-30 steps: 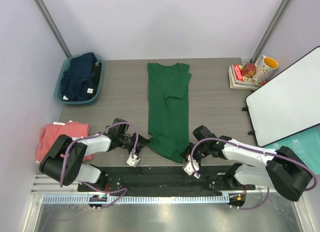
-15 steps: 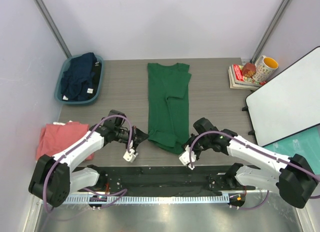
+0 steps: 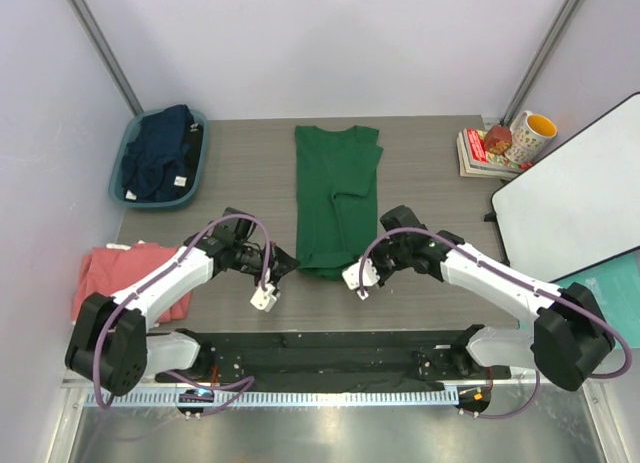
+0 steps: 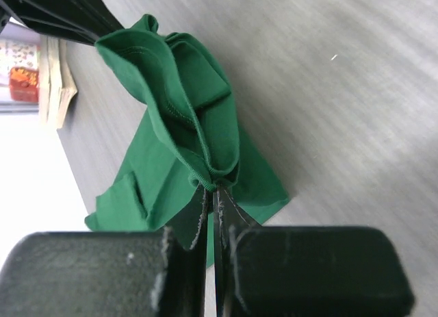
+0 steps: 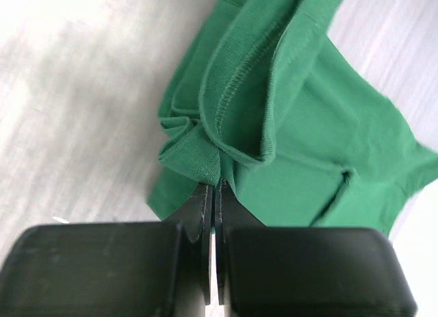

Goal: Fold and stack the t-shirts
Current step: Fold the folded rectangular tshirt in 1/3 of the way

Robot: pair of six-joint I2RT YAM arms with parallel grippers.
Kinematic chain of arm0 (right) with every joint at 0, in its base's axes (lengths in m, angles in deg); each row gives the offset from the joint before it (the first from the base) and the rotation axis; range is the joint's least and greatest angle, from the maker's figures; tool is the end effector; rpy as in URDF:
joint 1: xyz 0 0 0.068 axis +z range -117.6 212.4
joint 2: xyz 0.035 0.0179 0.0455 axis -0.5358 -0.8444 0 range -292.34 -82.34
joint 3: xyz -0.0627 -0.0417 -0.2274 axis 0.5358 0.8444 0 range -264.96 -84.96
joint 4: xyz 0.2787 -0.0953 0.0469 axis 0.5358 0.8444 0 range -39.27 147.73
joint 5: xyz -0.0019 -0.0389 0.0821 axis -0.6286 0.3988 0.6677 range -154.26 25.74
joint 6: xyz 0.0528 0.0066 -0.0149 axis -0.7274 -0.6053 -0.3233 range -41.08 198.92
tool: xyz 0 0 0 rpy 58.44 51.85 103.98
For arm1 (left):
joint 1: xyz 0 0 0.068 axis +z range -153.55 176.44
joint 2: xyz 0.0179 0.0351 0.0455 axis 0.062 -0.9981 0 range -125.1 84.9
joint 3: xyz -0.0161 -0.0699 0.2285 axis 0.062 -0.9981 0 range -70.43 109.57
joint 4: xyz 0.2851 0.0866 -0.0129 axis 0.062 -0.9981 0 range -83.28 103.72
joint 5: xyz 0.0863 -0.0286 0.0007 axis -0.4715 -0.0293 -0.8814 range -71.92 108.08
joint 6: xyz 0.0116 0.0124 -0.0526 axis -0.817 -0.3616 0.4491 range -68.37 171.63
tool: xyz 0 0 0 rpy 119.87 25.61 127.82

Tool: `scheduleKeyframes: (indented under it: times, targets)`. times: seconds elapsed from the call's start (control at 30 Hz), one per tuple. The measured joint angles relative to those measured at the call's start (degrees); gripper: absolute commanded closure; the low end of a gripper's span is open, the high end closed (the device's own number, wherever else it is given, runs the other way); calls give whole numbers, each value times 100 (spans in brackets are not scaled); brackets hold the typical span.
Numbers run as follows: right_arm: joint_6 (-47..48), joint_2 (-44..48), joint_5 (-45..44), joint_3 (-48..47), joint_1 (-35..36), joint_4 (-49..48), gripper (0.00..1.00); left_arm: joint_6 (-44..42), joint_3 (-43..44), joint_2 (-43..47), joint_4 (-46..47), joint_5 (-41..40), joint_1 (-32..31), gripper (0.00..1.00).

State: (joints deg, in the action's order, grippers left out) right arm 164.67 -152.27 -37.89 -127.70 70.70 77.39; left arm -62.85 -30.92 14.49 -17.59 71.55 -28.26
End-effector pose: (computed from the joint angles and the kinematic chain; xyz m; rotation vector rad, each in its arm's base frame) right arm 0.2130 0.1896 0.1657 -2.1888 0.9563 0.1982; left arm 0.2258 -0.1371 0.1500 2.0926 0.4949 -0.3891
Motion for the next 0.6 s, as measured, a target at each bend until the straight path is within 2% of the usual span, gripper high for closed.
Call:
scheduleKeyframes:
  times: [0.27,0.6]
  targets:
    - [9,-472,-26,-407,-431,-120,99,61,184,-564,866,-273,105,100]
    - [68,-1357,-28,-844,-885,-612,99,680,804,-1915,2444,-750,282,100]
